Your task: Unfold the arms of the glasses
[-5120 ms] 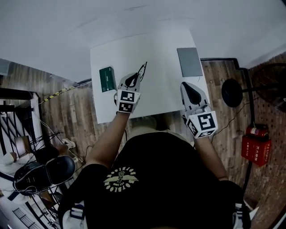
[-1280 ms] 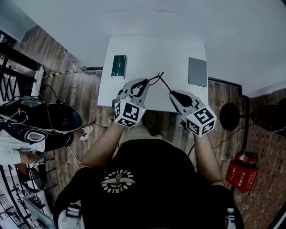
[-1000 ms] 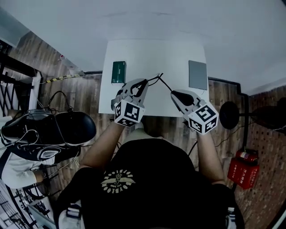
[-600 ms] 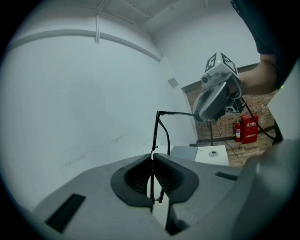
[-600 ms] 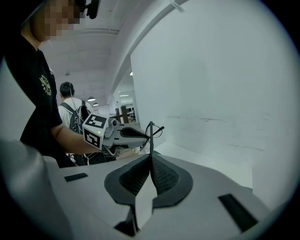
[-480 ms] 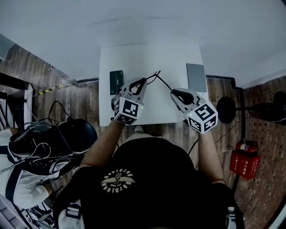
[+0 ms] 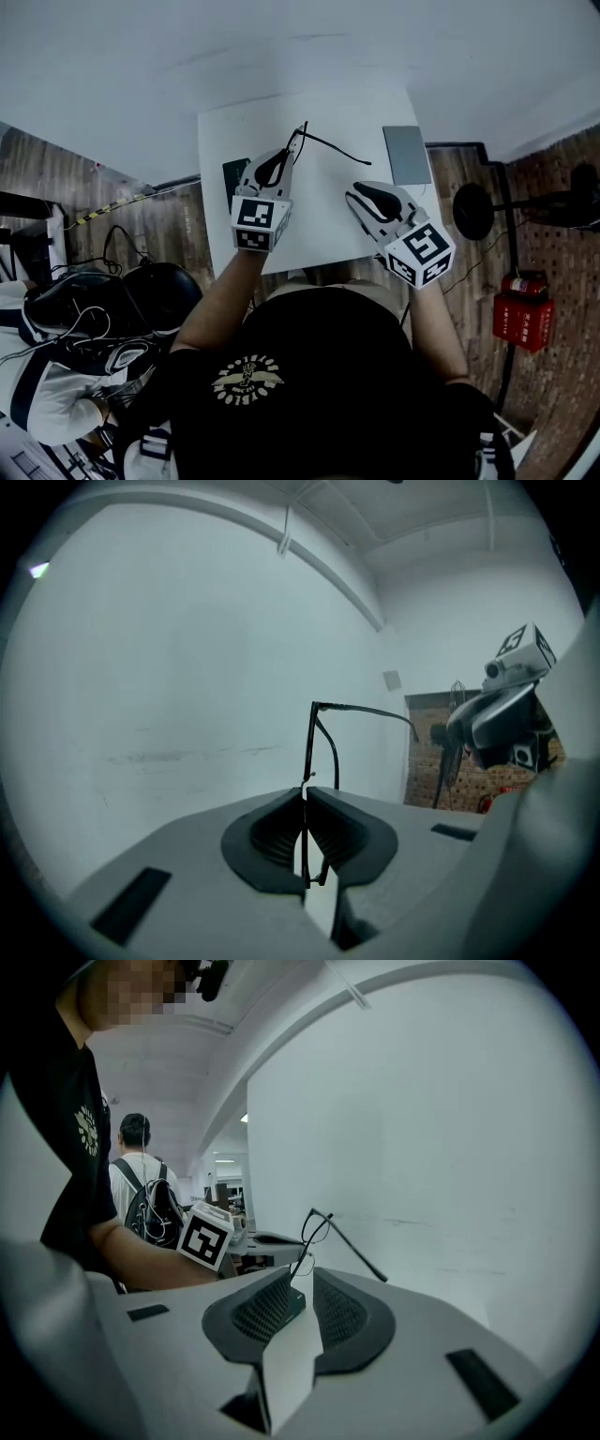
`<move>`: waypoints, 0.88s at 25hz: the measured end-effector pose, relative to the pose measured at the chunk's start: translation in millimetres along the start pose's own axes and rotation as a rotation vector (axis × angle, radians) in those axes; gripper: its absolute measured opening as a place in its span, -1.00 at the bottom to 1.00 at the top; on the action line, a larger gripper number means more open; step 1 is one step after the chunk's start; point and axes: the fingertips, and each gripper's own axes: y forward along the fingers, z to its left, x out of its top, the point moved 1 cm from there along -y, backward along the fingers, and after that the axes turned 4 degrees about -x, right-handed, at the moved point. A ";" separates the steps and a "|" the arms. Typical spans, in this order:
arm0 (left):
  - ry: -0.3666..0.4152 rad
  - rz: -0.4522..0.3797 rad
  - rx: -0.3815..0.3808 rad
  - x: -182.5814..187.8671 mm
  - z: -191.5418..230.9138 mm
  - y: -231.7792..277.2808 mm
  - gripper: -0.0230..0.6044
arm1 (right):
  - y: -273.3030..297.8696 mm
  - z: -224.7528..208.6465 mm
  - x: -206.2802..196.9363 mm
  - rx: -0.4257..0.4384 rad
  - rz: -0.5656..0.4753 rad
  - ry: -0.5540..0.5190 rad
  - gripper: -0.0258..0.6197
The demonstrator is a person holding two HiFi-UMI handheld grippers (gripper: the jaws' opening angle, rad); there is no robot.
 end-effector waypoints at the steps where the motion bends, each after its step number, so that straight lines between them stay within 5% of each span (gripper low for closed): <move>1: -0.015 -0.013 -0.007 3.4 -5.8 -0.1 -0.86 | 0.6 2.1 -2.6 0.003 -0.002 0.009 -0.68; 10: -0.196 -0.103 -0.083 32.3 -47.0 1.4 -0.86 | 14.6 1.1 13.7 0.055 -0.123 0.091 -0.68; 22: -0.225 -0.171 -0.008 46.6 -80.4 5.7 -0.86 | 19.7 -24.0 35.9 0.179 -0.207 0.113 -0.68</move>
